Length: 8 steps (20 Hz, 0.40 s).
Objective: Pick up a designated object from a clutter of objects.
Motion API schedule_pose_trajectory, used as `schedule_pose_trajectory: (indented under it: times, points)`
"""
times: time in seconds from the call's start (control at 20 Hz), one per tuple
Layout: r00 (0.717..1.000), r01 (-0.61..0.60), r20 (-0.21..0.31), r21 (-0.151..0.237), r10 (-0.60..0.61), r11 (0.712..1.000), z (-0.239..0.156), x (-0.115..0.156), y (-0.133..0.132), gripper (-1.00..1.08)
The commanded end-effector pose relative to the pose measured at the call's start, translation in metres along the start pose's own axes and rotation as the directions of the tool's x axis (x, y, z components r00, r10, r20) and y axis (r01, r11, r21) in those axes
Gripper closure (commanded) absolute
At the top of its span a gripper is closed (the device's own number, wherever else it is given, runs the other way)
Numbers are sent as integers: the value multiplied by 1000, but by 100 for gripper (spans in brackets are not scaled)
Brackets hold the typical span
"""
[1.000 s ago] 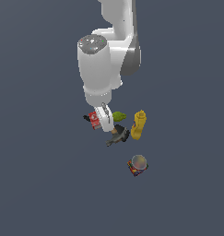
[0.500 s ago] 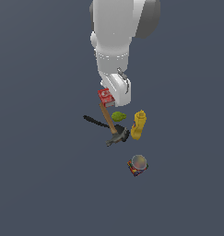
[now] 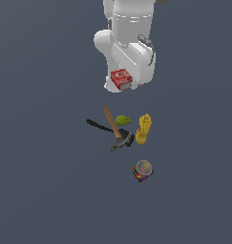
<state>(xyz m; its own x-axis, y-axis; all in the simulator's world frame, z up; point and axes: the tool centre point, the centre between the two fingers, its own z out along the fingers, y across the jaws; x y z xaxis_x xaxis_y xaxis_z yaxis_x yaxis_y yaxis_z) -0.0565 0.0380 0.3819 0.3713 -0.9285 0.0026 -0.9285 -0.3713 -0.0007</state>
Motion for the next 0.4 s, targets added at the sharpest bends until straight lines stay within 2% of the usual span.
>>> schedule_pose_trajectory:
  times: [0.0, 0.35]
  points:
    - [1000, 0, 1, -1, 0, 1000, -11, -6, 1, 108]
    - [1000, 0, 2, -1, 0, 1000, -24, -13, 0, 108]
